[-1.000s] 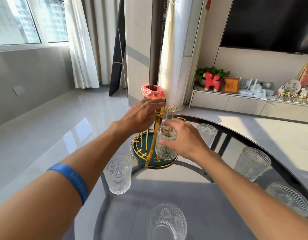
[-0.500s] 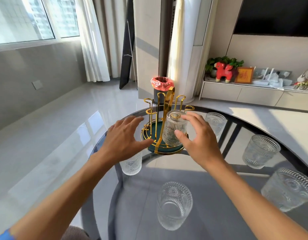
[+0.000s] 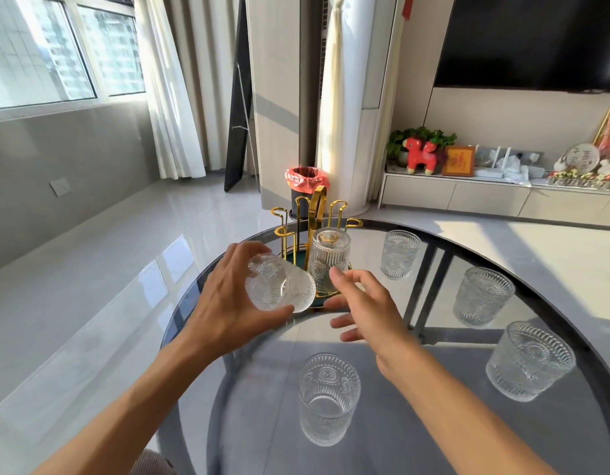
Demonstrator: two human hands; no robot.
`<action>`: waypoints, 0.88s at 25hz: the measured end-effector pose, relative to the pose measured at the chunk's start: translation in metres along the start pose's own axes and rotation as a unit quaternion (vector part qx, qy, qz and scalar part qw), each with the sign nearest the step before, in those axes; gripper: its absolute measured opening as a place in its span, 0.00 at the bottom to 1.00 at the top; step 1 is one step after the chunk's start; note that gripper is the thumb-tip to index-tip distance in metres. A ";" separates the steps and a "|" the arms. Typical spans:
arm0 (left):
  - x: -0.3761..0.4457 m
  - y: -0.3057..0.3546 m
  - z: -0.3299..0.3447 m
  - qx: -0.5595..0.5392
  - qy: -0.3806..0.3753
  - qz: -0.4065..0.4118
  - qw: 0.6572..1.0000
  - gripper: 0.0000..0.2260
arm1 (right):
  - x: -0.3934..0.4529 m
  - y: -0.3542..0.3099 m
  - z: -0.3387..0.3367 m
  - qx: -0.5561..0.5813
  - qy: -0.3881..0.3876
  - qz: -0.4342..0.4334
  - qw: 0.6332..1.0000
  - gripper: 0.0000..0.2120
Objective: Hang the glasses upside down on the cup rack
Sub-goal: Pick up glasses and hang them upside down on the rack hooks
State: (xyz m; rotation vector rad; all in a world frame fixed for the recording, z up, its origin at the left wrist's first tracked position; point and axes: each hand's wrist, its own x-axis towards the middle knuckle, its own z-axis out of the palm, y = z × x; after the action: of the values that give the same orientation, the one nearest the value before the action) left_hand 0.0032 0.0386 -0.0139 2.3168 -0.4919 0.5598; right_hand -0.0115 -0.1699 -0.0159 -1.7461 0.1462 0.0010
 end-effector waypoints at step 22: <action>0.179 -0.020 0.052 0.046 -0.140 0.088 0.985 0.26 | 0.150 -0.037 -0.080 -0.236 0.127 -0.265 0.926 0.29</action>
State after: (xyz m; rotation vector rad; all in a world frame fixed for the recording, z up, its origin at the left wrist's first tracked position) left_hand 0.1752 -0.0181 0.0332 2.4704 -0.8249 0.3438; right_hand 0.1346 -0.2568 0.0222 -2.2154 -0.1571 -0.6347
